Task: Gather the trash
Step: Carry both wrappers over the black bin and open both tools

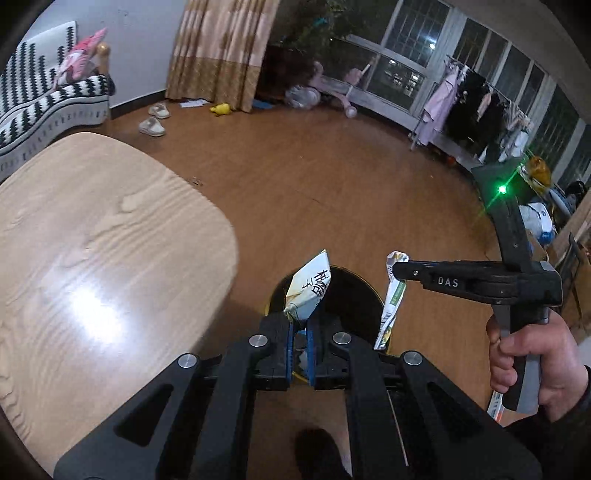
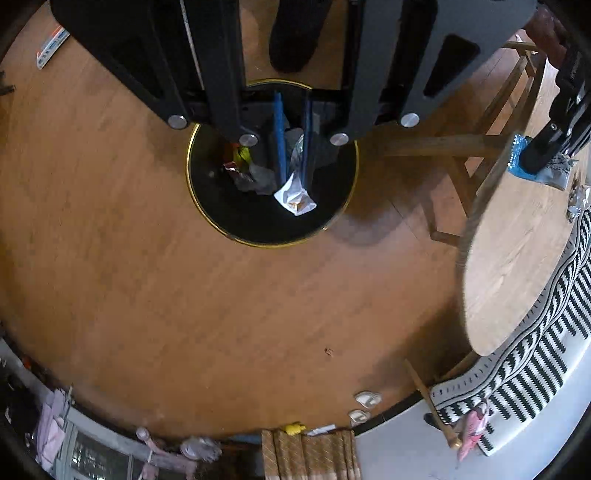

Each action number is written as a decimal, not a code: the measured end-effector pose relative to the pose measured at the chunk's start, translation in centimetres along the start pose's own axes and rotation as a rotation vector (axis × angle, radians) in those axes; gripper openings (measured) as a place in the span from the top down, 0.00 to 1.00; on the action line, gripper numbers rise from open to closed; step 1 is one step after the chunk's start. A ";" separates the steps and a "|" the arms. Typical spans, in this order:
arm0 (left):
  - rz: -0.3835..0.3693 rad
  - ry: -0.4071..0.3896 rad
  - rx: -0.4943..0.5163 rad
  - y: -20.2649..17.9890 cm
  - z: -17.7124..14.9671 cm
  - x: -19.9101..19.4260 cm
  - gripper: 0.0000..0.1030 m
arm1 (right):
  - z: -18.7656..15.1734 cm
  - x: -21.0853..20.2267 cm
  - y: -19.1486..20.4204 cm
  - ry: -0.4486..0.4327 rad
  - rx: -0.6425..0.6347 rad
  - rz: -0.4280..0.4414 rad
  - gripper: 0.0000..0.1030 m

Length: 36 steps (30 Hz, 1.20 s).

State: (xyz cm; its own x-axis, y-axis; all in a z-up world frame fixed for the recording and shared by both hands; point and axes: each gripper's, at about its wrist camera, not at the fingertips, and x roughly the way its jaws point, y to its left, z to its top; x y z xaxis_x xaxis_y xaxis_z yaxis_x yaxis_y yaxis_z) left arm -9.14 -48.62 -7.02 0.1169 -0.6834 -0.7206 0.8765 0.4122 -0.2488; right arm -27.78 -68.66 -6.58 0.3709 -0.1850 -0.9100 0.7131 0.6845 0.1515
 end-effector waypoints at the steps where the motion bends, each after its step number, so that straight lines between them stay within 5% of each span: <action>1: -0.002 0.004 0.004 -0.3 -0.1 0.3 0.96 | 0.1 0.1 -0.2 0.002 0.003 -0.002 0.92; 15: -0.033 0.040 0.005 -1.6 1.2 4.1 0.96 | 0.6 0.7 -0.5 0.004 0.028 -0.020 0.89; 17: -0.035 0.045 0.005 -1.9 1.2 4.6 0.96 | 0.6 0.5 -0.7 -0.006 0.034 -0.011 0.64; 18: -0.036 0.047 0.005 -2.0 1.2 4.7 0.96 | 0.6 0.3 -0.7 -0.017 0.036 -0.007 0.32; 19: -0.039 0.050 0.004 -2.2 1.2 5.0 0.96 | 0.4 -0.1 -0.8 -0.038 0.037 -0.014 0.22; 34: -0.119 0.092 0.020 -4.6 1.5 8.3 0.96 | 0.5 -3.7 -4.3 -0.148 0.139 -0.019 0.22; 36: -0.129 0.099 0.018 -5.2 1.7 8.7 0.87 | 0.5 -4.2 -4.8 -0.165 0.160 -0.018 0.22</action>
State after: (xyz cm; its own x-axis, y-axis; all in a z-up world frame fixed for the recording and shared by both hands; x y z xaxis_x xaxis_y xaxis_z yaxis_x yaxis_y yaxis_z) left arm -11.84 -57.69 -10.87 -0.0430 -0.6672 -0.7436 0.8893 0.3136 -0.3328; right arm -32.43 -71.52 -3.32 0.4403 -0.3179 -0.8397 0.8008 0.5619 0.2072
